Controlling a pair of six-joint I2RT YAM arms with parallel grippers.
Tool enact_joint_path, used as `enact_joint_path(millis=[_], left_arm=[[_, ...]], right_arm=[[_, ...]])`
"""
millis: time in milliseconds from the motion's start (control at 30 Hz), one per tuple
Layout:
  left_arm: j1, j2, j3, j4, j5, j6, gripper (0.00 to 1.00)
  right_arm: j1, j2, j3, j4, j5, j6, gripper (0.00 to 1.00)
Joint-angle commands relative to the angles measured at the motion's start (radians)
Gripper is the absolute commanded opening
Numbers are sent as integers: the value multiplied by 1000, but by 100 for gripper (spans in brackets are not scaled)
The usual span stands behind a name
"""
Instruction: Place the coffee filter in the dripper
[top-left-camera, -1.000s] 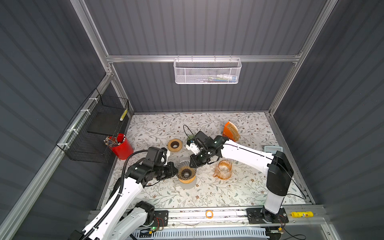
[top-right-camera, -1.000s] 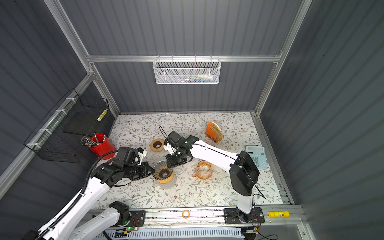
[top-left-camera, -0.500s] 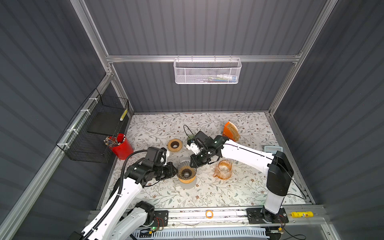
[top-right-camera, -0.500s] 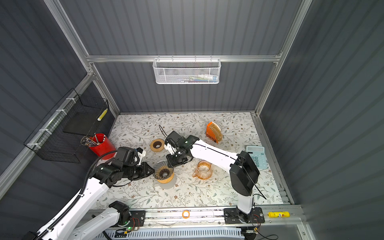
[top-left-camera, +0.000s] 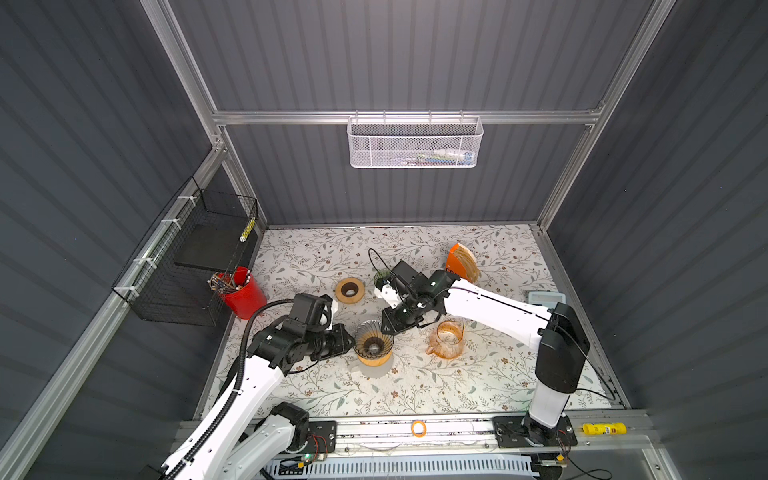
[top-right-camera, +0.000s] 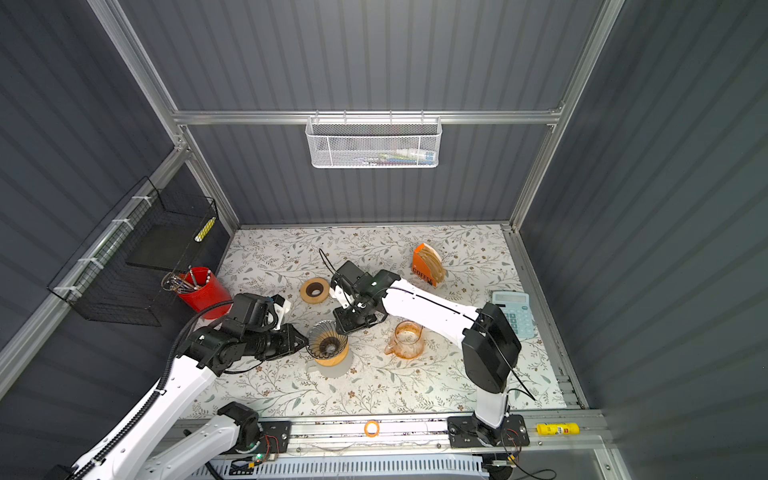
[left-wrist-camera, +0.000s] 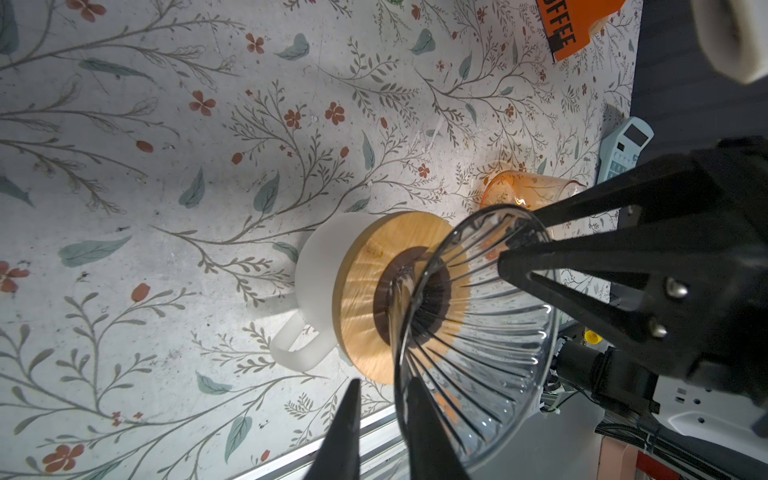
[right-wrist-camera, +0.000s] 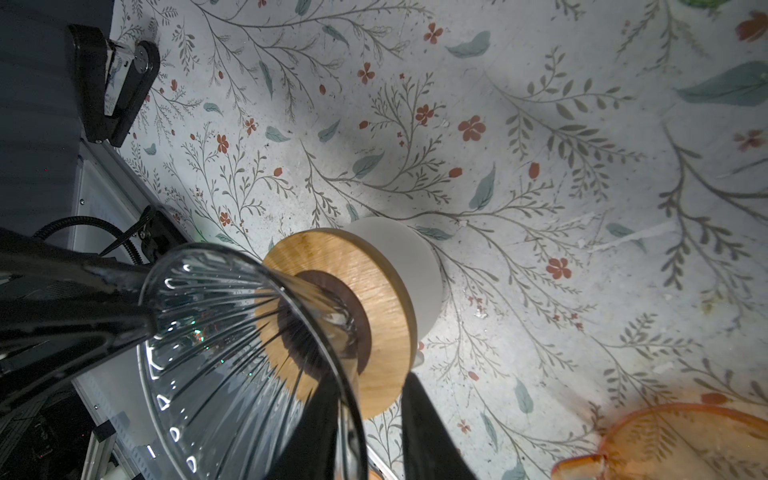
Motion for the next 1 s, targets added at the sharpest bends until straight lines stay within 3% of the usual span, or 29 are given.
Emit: enact_joint_path(millis=[0,600,967], left_arm=[[-2,-16,33,-25,-8,19,25],[-2,-23,56,-37,-57,7,30],[-2,-32,121,-93,-177,-15,30]], right_arm=[[-1,-34,25,-19,6,1,31],[-6,-100,16,-24,35,12,34],[-44,-175,-39,12,44,33,35]])
